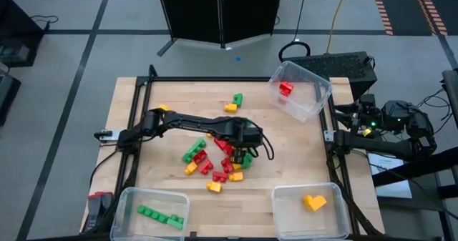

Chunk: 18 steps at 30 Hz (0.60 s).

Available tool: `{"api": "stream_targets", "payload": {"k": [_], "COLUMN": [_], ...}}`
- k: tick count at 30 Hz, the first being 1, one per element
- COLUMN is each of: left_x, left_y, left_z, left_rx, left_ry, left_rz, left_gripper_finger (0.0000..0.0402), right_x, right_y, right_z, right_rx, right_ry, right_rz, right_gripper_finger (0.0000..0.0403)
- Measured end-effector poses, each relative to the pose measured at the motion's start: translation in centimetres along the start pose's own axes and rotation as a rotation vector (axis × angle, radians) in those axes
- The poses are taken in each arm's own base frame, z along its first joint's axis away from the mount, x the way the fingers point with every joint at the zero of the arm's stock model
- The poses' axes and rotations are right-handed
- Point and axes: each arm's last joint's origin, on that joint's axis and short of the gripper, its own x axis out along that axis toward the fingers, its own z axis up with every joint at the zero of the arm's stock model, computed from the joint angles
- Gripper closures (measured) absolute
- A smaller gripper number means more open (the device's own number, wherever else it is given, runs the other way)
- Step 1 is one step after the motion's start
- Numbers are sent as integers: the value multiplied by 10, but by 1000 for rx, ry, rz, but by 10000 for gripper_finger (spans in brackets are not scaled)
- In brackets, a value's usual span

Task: Sort blocks
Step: Put the yellow game piece into the bottom right transparent bin

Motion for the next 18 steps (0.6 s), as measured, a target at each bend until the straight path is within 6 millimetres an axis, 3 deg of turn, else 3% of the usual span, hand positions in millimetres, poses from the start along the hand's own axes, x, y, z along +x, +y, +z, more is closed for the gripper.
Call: {"api": "stream_targets", "payload": {"k": [5,8,16,18], "left_x": [12,19,30,30], "left_y": [-2,-1,-2,-3], "left_z": [-8,-14,-18,-15], "left_rx": [8,2,1,0], "left_ry": [38,66,66,46], "left_rz": [-29,-51,9,20], "left_gripper_finger": [140,161,306,323], "right_x": [0,0,0,0], "right_y": [0,0,0,0], "right_z": [0,0,0,0], "right_rx": [1,1,7,16], "right_ry": [3,3,3,3], "right_rz": [-1,-1,-2,-2], "right_gripper_finger": [195,195,195,195]}}
